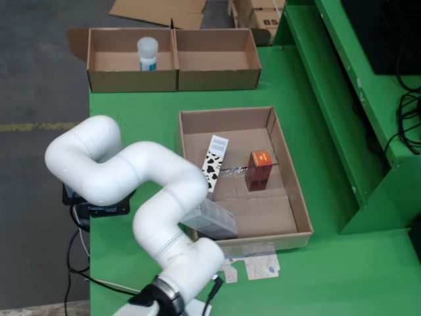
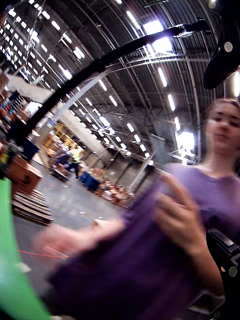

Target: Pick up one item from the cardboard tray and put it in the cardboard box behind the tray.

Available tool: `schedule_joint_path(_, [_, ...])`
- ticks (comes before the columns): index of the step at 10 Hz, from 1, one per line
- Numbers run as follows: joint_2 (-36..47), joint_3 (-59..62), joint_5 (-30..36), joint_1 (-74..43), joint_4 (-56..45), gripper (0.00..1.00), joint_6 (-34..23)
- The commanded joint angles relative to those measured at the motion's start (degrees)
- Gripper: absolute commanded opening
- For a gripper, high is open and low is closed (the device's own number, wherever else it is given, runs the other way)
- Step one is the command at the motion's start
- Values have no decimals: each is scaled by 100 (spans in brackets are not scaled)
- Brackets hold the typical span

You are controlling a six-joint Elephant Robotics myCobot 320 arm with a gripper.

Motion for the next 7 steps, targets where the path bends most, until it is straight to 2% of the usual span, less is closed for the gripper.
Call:
schedule_joint_path(1, [160,123,-4280,-1626,55,100,-1403])
schedule_joint_path(5, [161,123,-4281,-1626,55,100,-2212])
schedule_joint_path(6, [161,123,-4280,-1626,55,100,-1336])
schedule_joint_path(7, [161,123,-4281,-1626,55,100,-1572])
